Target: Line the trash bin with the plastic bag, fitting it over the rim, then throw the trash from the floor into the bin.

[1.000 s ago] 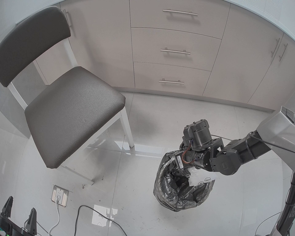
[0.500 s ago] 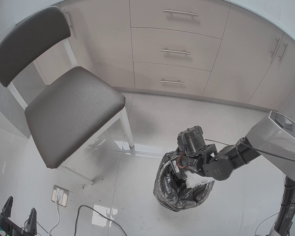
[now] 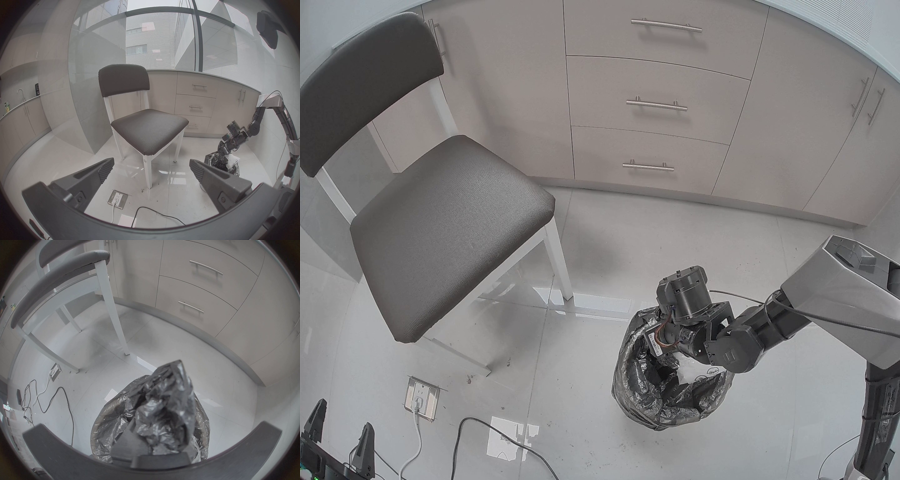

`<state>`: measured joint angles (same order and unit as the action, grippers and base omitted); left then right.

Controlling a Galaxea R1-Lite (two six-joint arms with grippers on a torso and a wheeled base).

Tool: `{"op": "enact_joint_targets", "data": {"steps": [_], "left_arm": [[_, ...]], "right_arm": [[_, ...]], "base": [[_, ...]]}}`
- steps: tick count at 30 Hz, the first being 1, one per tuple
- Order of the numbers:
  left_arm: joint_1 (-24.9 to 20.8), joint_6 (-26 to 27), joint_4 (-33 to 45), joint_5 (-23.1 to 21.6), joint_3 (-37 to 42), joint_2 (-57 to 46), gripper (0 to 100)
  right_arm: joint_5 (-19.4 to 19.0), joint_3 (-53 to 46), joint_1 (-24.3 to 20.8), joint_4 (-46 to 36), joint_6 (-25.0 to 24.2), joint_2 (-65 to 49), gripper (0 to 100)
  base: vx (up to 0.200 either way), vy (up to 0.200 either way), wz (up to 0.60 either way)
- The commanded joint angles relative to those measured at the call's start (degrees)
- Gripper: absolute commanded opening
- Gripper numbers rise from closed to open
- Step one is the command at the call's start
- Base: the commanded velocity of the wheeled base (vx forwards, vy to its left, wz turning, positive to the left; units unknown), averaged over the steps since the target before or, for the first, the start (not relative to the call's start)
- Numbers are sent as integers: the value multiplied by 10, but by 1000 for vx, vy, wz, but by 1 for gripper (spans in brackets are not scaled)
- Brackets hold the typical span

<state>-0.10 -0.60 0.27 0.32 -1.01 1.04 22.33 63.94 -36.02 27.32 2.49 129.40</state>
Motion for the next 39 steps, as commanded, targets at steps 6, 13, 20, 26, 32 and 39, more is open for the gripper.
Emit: {"op": "enact_joint_targets", "data": {"steps": [6, 13, 20, 26, 32, 39], "left_arm": [[0, 0, 0, 0, 10, -9, 100], [0, 0, 0, 0, 10, -9, 100], [0, 0, 0, 0, 10, -9, 100], [0, 0, 0, 0, 10, -9, 100], [0, 0, 0, 0, 10, -9, 100], [0, 0, 0, 0, 10, -9, 100]], "right_arm": [[1, -1, 1, 1, 9, 12, 0], [1, 0, 1, 4, 9, 16, 0], [1, 2, 0, 8, 9, 19, 100], [6, -1, 0, 34, 8, 20, 100], [9, -5, 0, 44, 8, 23, 100], [10, -10, -5, 44, 8, 21, 100]], "base": [[0, 0, 0], [0, 0, 0], [0, 0, 0], [0, 0, 0], [0, 0, 0], [0, 0, 0]]}}
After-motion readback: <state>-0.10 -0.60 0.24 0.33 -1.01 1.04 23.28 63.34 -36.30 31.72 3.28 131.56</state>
